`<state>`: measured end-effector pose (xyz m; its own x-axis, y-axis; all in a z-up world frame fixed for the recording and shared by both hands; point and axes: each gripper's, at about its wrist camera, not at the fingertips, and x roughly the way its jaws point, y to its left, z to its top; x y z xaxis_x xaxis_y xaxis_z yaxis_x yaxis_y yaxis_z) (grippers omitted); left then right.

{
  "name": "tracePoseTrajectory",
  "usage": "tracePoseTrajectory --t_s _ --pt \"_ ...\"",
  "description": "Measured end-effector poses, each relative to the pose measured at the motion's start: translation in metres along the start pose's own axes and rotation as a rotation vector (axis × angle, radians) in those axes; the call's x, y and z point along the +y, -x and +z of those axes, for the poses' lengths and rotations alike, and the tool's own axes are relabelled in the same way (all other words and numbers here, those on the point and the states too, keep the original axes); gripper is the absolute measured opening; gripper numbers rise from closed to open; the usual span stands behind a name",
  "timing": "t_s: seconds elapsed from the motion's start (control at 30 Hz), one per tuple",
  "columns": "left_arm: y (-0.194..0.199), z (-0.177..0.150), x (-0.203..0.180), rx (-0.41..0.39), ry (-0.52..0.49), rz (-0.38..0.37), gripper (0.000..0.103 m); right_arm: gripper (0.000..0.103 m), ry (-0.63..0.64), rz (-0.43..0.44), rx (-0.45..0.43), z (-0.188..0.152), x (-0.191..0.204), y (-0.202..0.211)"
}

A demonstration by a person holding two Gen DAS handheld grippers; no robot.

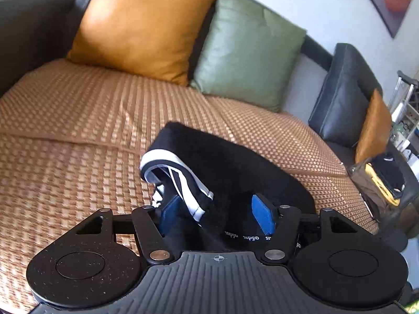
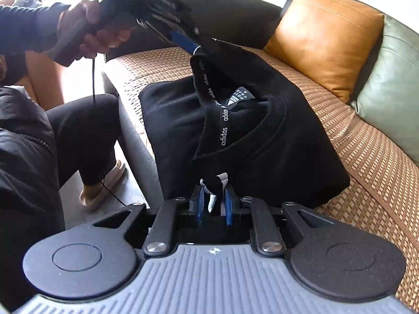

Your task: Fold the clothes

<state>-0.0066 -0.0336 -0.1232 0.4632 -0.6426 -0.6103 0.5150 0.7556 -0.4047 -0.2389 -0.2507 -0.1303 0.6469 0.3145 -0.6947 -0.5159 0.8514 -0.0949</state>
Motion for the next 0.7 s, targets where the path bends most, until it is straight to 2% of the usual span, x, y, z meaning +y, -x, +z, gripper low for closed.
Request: tracePoseTrajectory --t_s 0.03,0.07,0.1,0.17,0.23,0.3,0.37,0.5,0.63,0.7 --pt "-0.003 0.001 -0.001 0.008 0.013 -0.002 0.037 0.019 -0.008 0.000 -0.006 0.001 -0.001 -0.002" --pt "-0.006 0.001 -0.001 0.015 0.025 -0.004 0.018 0.019 -0.018 -0.002 -0.012 0.001 -0.001 -0.001" --pt "-0.003 0.001 -0.003 0.010 0.019 -0.008 0.013 0.022 -0.030 -0.005 -0.019 0.001 -0.002 0.000" --pt "0.003 0.001 -0.006 -0.002 0.006 -0.015 0.009 0.025 -0.068 -0.010 -0.034 0.001 -0.004 0.005" --pt "0.010 0.000 -0.009 -0.015 -0.007 -0.022 0.009 0.036 -0.147 -0.004 -0.052 0.002 -0.009 0.012" --pt "0.016 -0.001 -0.010 -0.024 -0.015 -0.024 0.008 0.049 -0.301 0.018 -0.083 0.001 -0.018 0.024" --pt "0.020 -0.002 -0.009 -0.027 -0.014 -0.022 0.008 0.055 -0.508 0.050 -0.117 -0.004 -0.029 0.033" --pt "0.022 -0.007 -0.007 -0.021 0.001 -0.028 0.008 0.063 -1.002 0.116 -0.169 -0.027 -0.048 0.044" --pt "0.024 -0.011 -0.008 -0.020 0.000 -0.030 0.008 0.063 -1.457 0.229 -0.215 -0.065 -0.057 0.033" --pt "0.025 -0.013 -0.007 -0.023 0.004 -0.030 0.008 0.063 -1.632 0.275 -0.262 -0.081 -0.058 0.023"
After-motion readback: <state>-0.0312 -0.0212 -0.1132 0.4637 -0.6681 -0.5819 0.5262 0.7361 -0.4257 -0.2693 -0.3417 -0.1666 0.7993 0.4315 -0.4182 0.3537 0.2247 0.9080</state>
